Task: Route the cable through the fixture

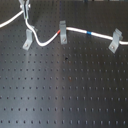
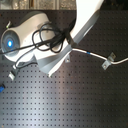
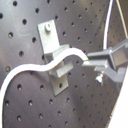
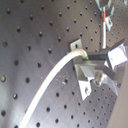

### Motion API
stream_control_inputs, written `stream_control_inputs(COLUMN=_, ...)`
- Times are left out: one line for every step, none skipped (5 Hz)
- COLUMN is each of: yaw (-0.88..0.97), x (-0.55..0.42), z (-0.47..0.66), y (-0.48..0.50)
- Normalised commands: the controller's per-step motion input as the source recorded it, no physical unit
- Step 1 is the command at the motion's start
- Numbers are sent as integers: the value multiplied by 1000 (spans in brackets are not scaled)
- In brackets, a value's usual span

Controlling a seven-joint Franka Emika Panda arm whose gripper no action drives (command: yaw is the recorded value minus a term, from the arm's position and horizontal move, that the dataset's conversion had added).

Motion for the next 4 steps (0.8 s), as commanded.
stream_control_inputs(yaw=231, x=-57, z=209, y=-42)
stream_control_inputs(yaw=431, x=95, z=284, y=68)
stream_control_inputs(yaw=411, x=22, z=342, y=192)
stream_control_inputs(yaw=406, x=8, z=470, y=210)
